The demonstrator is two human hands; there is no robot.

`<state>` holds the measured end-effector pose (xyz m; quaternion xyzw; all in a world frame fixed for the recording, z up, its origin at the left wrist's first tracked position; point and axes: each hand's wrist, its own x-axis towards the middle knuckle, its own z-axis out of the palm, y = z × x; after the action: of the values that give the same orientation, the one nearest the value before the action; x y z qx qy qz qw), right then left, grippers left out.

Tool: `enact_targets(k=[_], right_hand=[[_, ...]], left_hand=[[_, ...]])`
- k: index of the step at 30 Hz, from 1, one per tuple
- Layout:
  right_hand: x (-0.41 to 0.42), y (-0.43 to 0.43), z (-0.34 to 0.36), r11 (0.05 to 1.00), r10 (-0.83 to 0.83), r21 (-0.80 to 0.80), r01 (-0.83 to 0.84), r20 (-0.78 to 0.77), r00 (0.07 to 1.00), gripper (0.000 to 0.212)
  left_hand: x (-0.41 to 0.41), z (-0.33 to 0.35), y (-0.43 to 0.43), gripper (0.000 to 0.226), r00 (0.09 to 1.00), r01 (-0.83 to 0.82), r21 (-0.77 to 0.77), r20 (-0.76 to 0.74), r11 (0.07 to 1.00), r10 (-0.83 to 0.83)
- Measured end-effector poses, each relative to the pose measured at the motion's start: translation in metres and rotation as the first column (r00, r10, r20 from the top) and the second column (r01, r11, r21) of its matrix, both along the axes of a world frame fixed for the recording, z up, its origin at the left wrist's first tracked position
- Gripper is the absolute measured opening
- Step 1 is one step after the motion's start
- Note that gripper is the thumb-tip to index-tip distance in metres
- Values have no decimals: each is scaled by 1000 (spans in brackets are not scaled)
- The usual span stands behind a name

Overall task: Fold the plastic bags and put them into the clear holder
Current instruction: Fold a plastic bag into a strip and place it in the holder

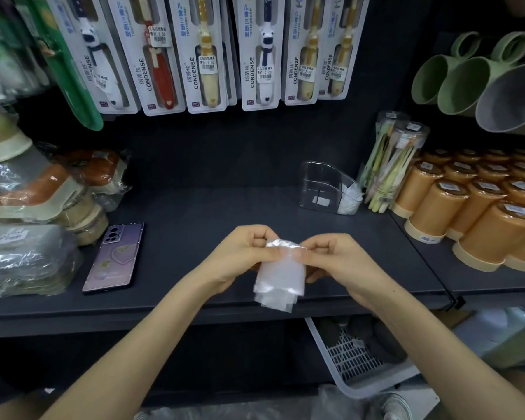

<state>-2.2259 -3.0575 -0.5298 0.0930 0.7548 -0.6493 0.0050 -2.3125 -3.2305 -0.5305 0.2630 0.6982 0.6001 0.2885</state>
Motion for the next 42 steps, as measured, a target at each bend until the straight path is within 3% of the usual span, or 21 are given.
enact_targets(k=[2,4,9,11,13,15,21,26,28,31,33,35,36,42], right_hand=[[-4,2,-2,995,-98,-8,98,-56,994,7],[-10,6,-5,976,-214,-5,216,-133,968,10],[-23,18,-14,928,-364,-4,373,-233,902,6],[-25,26,-18,932,-361,-79,353,-203,910,4],[-26,35,-23,947,-299,-160,278,-128,946,19],[-28,42,-29,957,-272,-138,257,-98,957,21],[-37,73,-38,885,-460,-113,451,-75,885,8],[-39,115,-39,837,-548,-39,546,-45,835,12],[-39,127,-37,830,-558,-30,557,-32,829,8],[-40,140,-37,827,-561,-59,560,-15,827,5],[-42,146,-37,828,-559,-59,558,7,829,4],[-45,150,-37,830,-553,-62,554,30,833,4],[-47,152,-36,830,-554,-64,555,37,832,4],[-62,154,-17,820,-567,-46,570,68,821,3]], left_hand=[[0,-3,6,24,999,-29,30,43,999,27],[-1,-7,12,30,997,-38,26,73,999,36],[-8,-18,32,35,989,-151,-2,8,989,151],[-14,-20,40,29,983,-178,16,-40,984,179],[-19,-23,50,26,975,-186,13,-124,983,186],[-25,-26,60,25,964,-175,-3,-205,985,171],[-55,-40,90,36,959,-81,-54,-277,995,63],[-100,-40,135,60,863,-367,-84,-401,926,306],[-118,-36,153,73,876,-407,-132,-336,904,346],[-135,-31,173,84,932,-360,-133,-98,923,349],[-140,-31,180,66,953,-299,-89,9,950,301],[-142,-34,181,26,967,-254,-41,12,966,255],[-142,-36,180,18,970,-244,-11,3,970,245],[-126,-45,154,29,975,-190,45,-108,981,194]])
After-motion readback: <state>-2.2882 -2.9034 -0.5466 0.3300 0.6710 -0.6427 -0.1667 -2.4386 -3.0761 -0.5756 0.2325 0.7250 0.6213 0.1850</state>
